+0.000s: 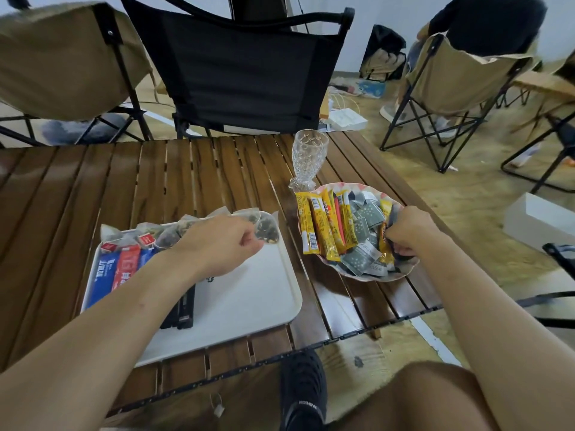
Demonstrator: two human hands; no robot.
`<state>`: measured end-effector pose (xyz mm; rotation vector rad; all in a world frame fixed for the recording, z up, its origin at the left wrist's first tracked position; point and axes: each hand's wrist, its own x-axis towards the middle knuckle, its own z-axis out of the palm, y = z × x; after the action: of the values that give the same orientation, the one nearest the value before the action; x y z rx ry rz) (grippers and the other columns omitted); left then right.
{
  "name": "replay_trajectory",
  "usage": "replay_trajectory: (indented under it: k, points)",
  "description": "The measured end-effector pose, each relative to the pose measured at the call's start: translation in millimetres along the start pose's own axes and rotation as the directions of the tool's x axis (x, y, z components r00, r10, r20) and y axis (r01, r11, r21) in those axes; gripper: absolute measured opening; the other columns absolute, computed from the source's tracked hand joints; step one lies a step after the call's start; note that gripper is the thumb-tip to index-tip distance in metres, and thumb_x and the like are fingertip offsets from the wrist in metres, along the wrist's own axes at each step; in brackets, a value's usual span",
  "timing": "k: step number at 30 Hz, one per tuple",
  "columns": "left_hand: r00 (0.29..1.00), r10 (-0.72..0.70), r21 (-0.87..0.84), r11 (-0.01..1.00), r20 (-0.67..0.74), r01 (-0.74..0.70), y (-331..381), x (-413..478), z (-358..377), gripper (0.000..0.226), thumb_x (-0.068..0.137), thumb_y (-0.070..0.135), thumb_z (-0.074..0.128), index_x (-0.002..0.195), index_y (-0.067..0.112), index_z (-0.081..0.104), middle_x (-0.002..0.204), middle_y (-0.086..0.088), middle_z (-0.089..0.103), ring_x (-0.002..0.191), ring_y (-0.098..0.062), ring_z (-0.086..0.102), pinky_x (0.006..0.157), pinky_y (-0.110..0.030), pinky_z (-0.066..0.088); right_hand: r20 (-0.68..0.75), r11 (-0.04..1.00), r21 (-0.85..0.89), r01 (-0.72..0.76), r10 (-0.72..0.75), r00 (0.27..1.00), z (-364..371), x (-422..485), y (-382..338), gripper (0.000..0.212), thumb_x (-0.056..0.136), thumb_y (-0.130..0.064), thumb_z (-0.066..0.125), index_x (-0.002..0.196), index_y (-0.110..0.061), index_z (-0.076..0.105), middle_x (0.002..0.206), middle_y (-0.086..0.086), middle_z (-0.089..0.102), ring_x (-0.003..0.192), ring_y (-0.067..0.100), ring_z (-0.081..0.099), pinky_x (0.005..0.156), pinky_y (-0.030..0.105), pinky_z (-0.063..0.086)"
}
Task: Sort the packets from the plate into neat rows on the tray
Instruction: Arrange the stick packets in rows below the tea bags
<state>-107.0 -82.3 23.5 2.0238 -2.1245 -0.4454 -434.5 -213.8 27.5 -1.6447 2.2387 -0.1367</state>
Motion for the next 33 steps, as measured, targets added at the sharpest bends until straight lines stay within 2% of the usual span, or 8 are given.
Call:
replay_trajectory:
  k: [3,6,10,13,22,27,30,33]
  points:
    - [1.000,-0.006,-0.003,1.000,-0.008,0.006,-4,0,1,0.039,0.103,0.047,0.052,0.080,0.019,0.065,0.074,0.000,0.067,0.072,-0.017,0.065,0.065,-0.038,0.056,-0.020,0.999,-0.042,-0.009,0.008,1.000,2,2,-1,0.007,0.089,-0.006,0.057,0.089,-0.001,0.063,0.070,0.016,0.070,0.037,0.022,0.065,0.037,0.028,0.052]
    - [1.000,-0.008,-0.011,1.000,-0.008,0.008,-6,0,2,0.038,0.104,0.046,0.051,0.079,0.020,0.063,0.072,0.001,0.066,0.070,-0.016,0.064,0.060,-0.031,0.051,-0.041,0.999,-0.042,-0.009,0.007,0.999,3,0,0,0.009,0.089,-0.006,0.055,0.085,-0.003,0.063,0.066,0.014,0.070,0.047,0.027,0.072,0.058,0.044,0.065]
    - [1.000,-0.007,-0.006,1.000,-0.010,0.007,-6,0,2,0.038,0.104,0.046,0.051,0.079,0.019,0.063,0.072,0.001,0.066,0.069,-0.016,0.063,0.057,-0.027,0.046,-0.067,1.000,-0.005,0.021,-0.021,0.998,2,0,3,0.018,0.092,-0.023,0.066,0.084,-0.009,0.059,0.062,0.007,0.069,0.030,0.014,0.061,0.036,0.023,0.050]
    - [1.000,-0.012,0.004,1.000,-0.014,0.012,-6,-1,0,0.038,0.105,0.046,0.052,0.079,0.021,0.063,0.074,0.003,0.066,0.069,-0.013,0.062,0.056,-0.023,0.038,-0.044,0.998,0.064,-0.003,0.006,0.999,1,1,10,0.029,0.092,-0.030,0.071,0.079,-0.005,0.061,0.058,0.007,0.069,0.026,0.011,0.055,0.033,0.018,0.042]
    - [0.999,-0.037,0.014,0.999,-0.036,0.037,-21,-8,-8,0.038,0.104,0.052,0.054,0.077,0.026,0.060,0.070,0.007,0.061,0.068,-0.010,0.058,0.059,-0.030,0.041,-0.125,0.986,0.166,-0.011,0.032,0.992,-27,-1,16,0.038,0.092,-0.038,0.058,0.083,-0.003,0.070,0.071,0.011,0.075,0.066,0.026,0.069,0.056,0.029,0.052]
    - [0.997,-0.075,-0.029,0.997,-0.023,0.075,-34,-19,-13,0.039,0.102,0.054,0.056,0.075,0.026,0.061,0.070,0.007,0.062,0.070,-0.013,0.060,0.061,-0.033,0.046,-0.047,0.940,0.341,0.023,-0.007,0.999,-20,-12,-1,0.026,0.092,-0.024,0.064,0.081,-0.003,0.074,0.065,0.009,0.071,0.049,0.019,0.056,0.044,0.020,0.046]
    - [0.995,-0.102,-0.043,0.994,-0.014,0.102,-42,-28,-22,0.037,0.102,0.053,0.057,0.077,0.027,0.062,0.073,0.008,0.063,0.070,-0.011,0.060,0.059,-0.031,0.041,-0.008,0.914,0.405,0.021,-0.019,1.000,-15,-10,-4,0.014,0.083,-0.017,0.074,0.085,-0.003,0.075,0.059,0.009,0.068,0.048,0.018,0.057,0.052,0.025,0.051]
    - [0.989,-0.145,-0.055,0.988,-0.037,0.143,-55,-38,-30,0.038,0.101,0.054,0.058,0.076,0.026,0.059,0.075,0.009,0.062,0.074,-0.014,0.060,0.063,-0.033,0.040,-0.057,0.903,0.416,0.109,-0.094,0.994,-11,-8,-10,0.026,0.086,-0.029,0.082,0.090,-0.005,0.074,0.061,0.009,0.069,0.046,0.018,0.061,0.053,0.026,0.055]
